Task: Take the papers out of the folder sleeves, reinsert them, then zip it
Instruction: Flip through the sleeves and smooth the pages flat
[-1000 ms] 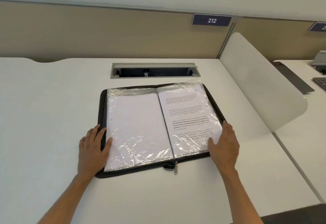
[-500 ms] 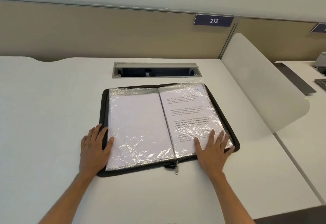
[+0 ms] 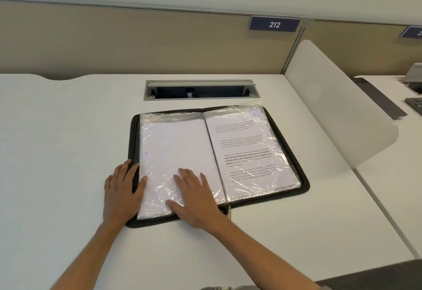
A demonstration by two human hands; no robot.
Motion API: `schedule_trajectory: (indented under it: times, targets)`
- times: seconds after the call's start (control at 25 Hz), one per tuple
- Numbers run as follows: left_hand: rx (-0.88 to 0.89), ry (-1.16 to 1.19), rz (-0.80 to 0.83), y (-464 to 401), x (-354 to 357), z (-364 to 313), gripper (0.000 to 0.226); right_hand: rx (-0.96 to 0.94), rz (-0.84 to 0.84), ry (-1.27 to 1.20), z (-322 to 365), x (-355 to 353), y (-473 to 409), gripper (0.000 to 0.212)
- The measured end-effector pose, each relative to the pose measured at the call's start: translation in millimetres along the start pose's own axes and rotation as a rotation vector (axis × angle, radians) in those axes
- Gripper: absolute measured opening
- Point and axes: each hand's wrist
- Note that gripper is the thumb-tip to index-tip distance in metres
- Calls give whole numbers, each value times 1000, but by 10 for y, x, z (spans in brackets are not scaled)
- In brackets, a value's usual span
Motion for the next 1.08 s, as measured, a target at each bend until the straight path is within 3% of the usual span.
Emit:
schedule_trajectory:
  times: [0.24, 0.4, 0.48, 0.6, 0.68, 0.76, 0.88, 1.0, 1.08]
  targets:
    - [-2, 2, 11, 9, 0, 14, 60, 47, 48, -10, 144, 230, -210, 90]
    - [-16, 48, 10, -2, 2, 3, 58, 30, -27, -38, 127, 276, -204, 60]
    - [-14, 55, 6, -4, 14, 12, 57, 50, -82, -201, 190, 198, -175, 48]
    - [1, 17, 8, -6, 25, 17, 54, 245, -178, -711, 247, -17, -165, 44]
    - [-6, 9, 15, 1, 24, 11, 54, 373, -358, -974, 172, -158, -154, 45]
    - [-6, 8, 13, 3, 20, 9, 55, 381, -561, -1065, 34, -255, -117, 45]
    - [7, 1, 4, -9, 22, 15, 57, 265, -770, -956, -146, -438, -2, 62]
    - [2, 5, -5, -6, 20, 14, 58, 237, -804, -785, -323, -590, 83, 48]
    - [2, 7, -6, -2, 17, 15, 58, 369, -761, -772, -440, -687, 131, 75]
Point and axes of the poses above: each hand's wrist, its own y-axis away from the middle knuckle, its own x-axis out of the palm, z = x × y, and after that the axes turned 11 degrees about -y, right-handed
